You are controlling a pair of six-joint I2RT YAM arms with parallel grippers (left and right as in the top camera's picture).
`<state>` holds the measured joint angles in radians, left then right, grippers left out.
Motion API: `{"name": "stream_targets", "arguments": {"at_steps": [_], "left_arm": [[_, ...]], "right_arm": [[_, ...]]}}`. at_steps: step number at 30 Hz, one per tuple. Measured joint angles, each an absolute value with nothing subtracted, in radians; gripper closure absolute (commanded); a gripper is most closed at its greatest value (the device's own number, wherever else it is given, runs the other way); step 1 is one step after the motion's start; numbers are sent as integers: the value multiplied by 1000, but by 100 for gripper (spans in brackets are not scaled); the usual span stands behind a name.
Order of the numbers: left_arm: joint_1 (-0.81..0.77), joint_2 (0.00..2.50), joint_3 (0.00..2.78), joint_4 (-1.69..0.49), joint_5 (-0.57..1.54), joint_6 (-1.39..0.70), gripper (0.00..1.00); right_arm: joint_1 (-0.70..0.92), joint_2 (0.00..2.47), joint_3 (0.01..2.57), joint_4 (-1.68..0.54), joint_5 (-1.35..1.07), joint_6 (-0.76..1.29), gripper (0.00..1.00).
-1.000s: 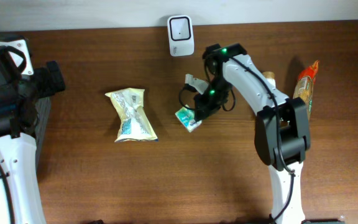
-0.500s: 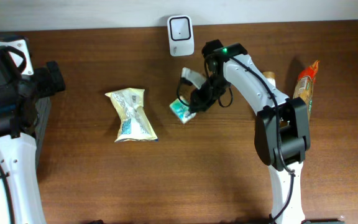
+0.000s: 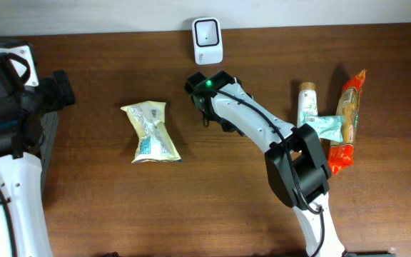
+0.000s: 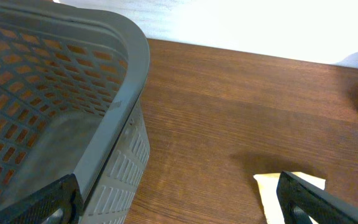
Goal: Scan the item barcode
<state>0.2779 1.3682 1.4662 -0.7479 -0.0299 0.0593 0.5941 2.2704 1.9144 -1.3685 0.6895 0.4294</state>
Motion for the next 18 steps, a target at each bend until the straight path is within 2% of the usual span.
{"name": "stream_targets", "arguments": {"at_steps": [5,9,10,16,18], "left_arm": [[278,1368,1466,-748,-30,59,1],[278,1368,1466,-748,-30,59,1],[278,1368,1466,-748,-30,59,1],[278,1368,1466,-748,-30,59,1],[278,1368,1466,-748,-30,59,1]], "right_arm": [[587,2317,1907,-1347,717,458,96],[593,2333,1900,-1323,648,414,94],[595,2335,1900,-1324,630,408,88],[616,2352,1900,-1324,554,369,71],[641,2352,1900,-1323,547,363,57]]}}
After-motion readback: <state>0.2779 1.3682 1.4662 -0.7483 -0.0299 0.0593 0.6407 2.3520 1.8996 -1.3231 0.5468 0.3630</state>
